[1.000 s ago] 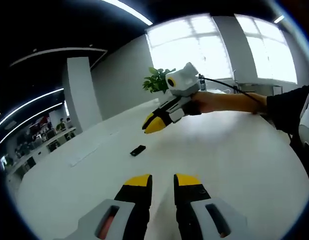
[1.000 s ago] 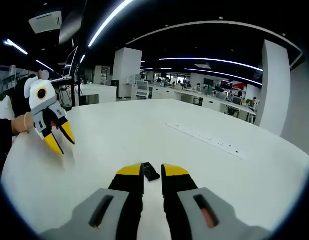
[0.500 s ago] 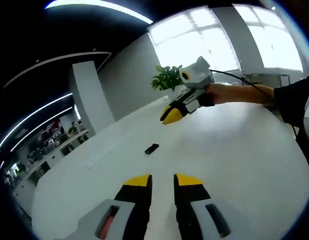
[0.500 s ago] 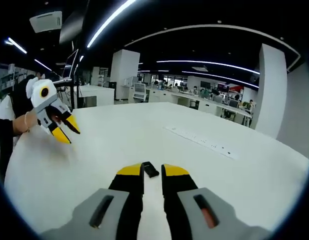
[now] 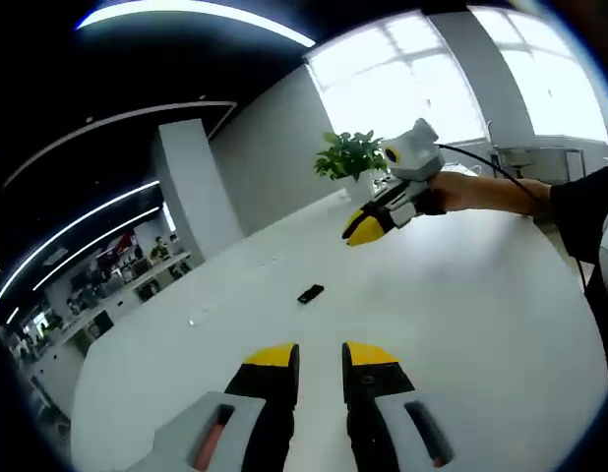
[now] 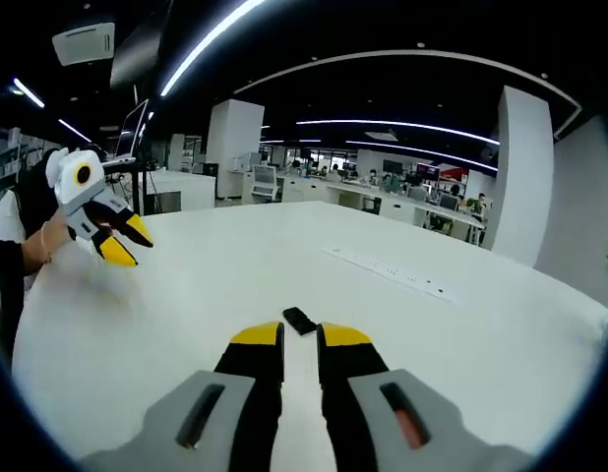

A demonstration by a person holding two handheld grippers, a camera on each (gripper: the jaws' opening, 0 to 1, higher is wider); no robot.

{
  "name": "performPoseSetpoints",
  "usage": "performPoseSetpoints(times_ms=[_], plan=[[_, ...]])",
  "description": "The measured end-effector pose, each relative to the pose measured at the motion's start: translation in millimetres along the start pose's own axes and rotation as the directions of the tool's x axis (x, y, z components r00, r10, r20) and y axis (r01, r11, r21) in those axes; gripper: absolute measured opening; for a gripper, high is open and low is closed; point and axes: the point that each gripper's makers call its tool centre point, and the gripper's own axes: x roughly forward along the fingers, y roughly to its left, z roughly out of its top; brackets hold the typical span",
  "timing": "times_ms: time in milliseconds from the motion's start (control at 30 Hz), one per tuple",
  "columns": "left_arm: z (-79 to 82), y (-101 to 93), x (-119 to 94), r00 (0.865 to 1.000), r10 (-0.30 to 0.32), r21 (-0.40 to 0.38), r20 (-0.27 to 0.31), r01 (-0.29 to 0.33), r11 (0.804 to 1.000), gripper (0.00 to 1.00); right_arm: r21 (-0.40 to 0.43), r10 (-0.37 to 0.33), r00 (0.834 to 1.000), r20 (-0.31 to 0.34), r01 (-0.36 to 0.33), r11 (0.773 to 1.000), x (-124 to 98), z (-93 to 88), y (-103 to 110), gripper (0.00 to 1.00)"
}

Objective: Snap the two parts of the plastic buckle together until the buckle closes and remains connected.

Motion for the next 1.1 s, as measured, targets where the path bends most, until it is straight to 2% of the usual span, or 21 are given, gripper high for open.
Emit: performPoseSetpoints(times_ms=[200,367,467,600,833,933,1100], plan=[[4.7,4.8,-15,0.999,0.036,-0.052,0.03,-0.034,0.998,0.17,0.013,0.021,1.0,0.008,-0.021,1.0,-4,-0.1,12,0.13],[11.8,-0.9,-29,0.997,0.034,-0.084,0.064,-0.029,0.996,0.17,-0.018,-0.001,1.0,-0.002,0.001,1.0,-12,-0.5,14,0.13],[16.7,-3.4,-37,0.995,0.042,-0.105,0.092,-0.032,0.994,0.17,0.022,-0.004,1.0,0.001,0.004,1.0,-20,-0.6,17,0.13],[20.2,-11.8,-44,0.992,0.028,-0.108,0.12,-0.015,0.994,0.17,0.025,-0.005,1.0,0.013,0.005,1.0,-29,0.7,23,0.13],[21.8,-21.1,-53,0.99,0.048,-0.089,0.13,-0.037,0.995,0.17,0.021,-0.035,0.999,0.01,0.035,0.999,-48,-1.2,26,0.13],[20.0,-23.1,-58,0.991,0.068,-0.079,0.112,-0.059,0.995,0.17,0.041,-0.041,0.999,-0.002,0.041,0.998,-55,-3.7,29,0.14],[18.0,-27.8,-69,0.991,0.089,-0.066,0.097,-0.083,0.994,0.17,0.048,-0.045,0.999,0.02,0.044,0.998,-67,-2.9,39,0.14]])
